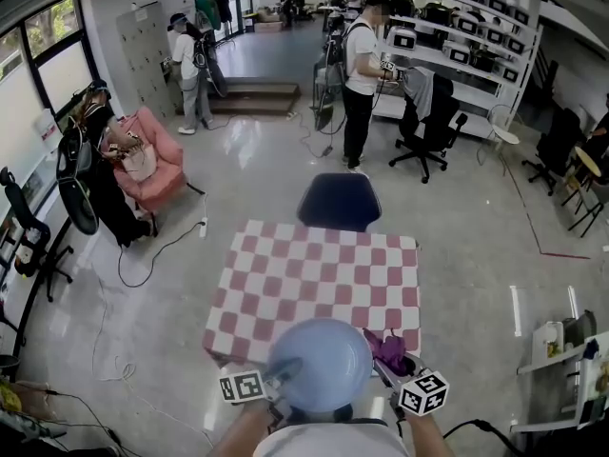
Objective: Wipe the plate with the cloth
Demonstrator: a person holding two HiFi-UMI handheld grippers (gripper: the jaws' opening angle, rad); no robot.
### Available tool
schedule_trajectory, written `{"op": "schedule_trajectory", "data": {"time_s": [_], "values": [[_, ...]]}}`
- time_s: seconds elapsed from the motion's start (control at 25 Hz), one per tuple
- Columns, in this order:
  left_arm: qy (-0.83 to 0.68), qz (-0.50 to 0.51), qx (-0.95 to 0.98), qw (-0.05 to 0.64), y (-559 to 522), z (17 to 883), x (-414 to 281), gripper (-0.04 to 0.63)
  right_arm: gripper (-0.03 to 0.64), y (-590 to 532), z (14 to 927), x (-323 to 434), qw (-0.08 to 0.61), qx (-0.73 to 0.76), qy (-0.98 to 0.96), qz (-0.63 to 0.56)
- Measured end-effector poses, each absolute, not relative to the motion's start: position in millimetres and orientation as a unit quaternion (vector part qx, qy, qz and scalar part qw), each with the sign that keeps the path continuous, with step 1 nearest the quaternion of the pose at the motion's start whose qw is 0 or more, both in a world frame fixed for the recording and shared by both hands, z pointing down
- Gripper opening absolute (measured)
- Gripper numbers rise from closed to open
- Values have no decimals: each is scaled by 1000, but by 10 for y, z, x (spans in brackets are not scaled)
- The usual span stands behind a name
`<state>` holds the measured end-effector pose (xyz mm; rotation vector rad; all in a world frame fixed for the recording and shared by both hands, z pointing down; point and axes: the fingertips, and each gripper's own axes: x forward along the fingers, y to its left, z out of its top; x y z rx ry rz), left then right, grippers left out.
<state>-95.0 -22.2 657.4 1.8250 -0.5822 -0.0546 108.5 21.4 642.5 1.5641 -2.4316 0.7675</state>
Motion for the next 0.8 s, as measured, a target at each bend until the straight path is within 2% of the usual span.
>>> {"op": "schedule_trajectory", "data": {"time_s": [0.32,0.8], "values": [[-233,-32,749,620,-186,6616,-893,75,170,235,6365,1188,64,531,-808,247],[-236,-30,734,636,-129,6686,-864,75,167,267,6361,1216,59,526,-811,249]]}}
